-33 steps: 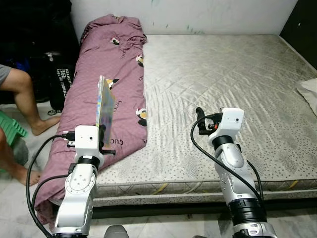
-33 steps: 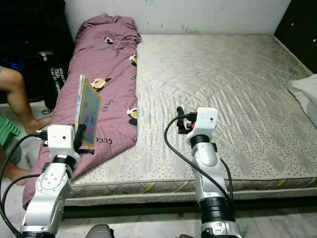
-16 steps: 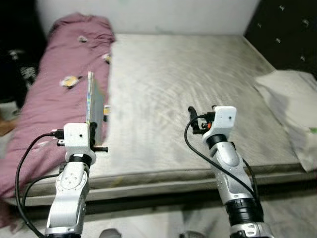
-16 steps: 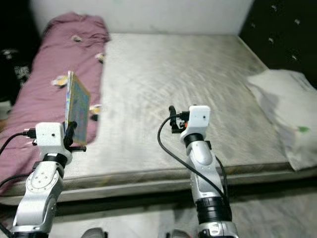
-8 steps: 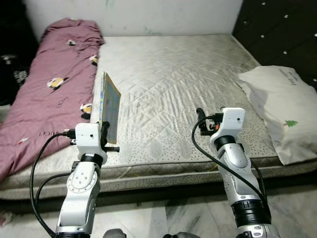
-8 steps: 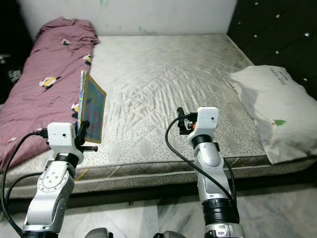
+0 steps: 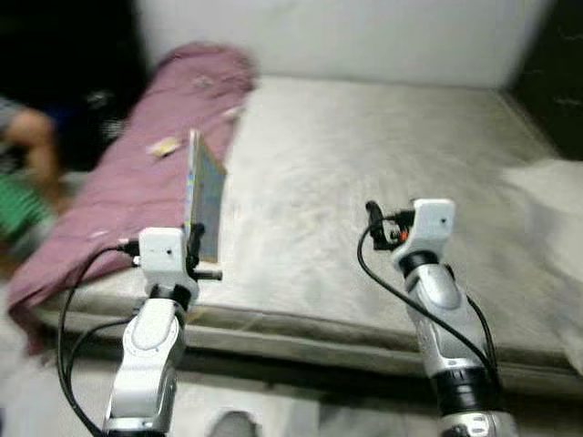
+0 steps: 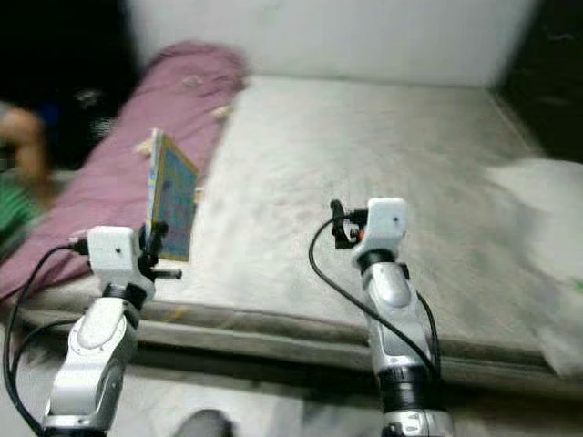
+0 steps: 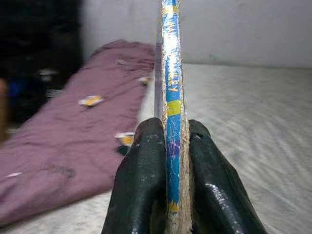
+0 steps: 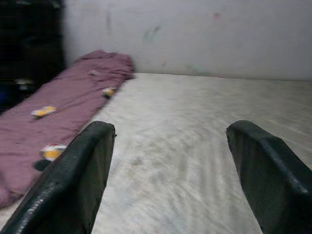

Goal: Clean up the room

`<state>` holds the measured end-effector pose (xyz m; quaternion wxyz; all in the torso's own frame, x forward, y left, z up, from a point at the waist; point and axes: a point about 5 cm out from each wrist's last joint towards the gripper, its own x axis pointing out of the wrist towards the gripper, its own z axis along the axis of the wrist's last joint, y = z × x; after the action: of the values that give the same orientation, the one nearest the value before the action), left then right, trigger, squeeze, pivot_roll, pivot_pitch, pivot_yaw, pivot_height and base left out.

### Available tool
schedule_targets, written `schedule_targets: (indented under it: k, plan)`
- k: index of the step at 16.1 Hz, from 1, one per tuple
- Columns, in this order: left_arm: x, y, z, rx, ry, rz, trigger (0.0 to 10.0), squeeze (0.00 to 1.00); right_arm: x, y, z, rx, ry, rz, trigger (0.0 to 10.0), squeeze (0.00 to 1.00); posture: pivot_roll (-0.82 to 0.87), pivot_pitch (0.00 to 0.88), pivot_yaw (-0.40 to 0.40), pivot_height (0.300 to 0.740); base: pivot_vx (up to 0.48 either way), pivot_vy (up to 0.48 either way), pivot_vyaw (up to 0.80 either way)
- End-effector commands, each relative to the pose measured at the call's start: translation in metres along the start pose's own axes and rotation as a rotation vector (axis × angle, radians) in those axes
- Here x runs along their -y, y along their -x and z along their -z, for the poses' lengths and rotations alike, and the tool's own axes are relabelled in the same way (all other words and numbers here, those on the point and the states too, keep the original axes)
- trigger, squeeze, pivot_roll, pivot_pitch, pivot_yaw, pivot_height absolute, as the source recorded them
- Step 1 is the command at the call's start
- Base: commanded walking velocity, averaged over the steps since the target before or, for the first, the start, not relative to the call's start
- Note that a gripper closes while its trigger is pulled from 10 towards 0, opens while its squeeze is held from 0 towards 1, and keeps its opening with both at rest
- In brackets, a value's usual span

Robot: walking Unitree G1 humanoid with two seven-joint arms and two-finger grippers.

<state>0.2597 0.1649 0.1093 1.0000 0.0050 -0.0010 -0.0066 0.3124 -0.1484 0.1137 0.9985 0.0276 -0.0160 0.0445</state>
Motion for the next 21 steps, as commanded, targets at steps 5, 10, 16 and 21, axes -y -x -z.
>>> schedule_targets:
  k: [5, 10, 16, 21]
  plan:
    - [-0.0002, -0.0024, -0.0089, 0.052, -0.001, -0.037, 10.0, 0.0, -0.0009, -0.002, -0.0028, 0.006, 0.003, -0.005, 10.0, 0.0, 0.05, 0.001, -0.024, 0.74, 0.213, 0.0, 0.0]
    - [0.0002, -0.0028, -0.0084, 0.037, -0.007, -0.019, 10.0, 0.0, 0.0011, -0.0026, -0.0025, 0.0, -0.007, 0.01, 10.0, 0.0, 0.05, 0.006, -0.024, 0.74, 0.0, -0.16, 0.0]
    - [0.0001, -0.0028, -0.0084, 0.034, -0.002, -0.018, 10.0, 0.0, 0.0015, -0.0023, -0.0019, -0.001, -0.007, 0.012, 10.0, 0.0, 0.05, 0.009, -0.024, 0.74, 0.0, -0.48, -0.32]
    - [0.0005, -0.0032, -0.0085, 0.035, -0.001, -0.016, 10.0, 0.0, 0.0014, -0.0024, -0.0012, -0.003, -0.005, 0.012, 10.0, 0.0, 0.05, 0.008, -0.023, 0.74, 0.0, -0.48, 0.0]
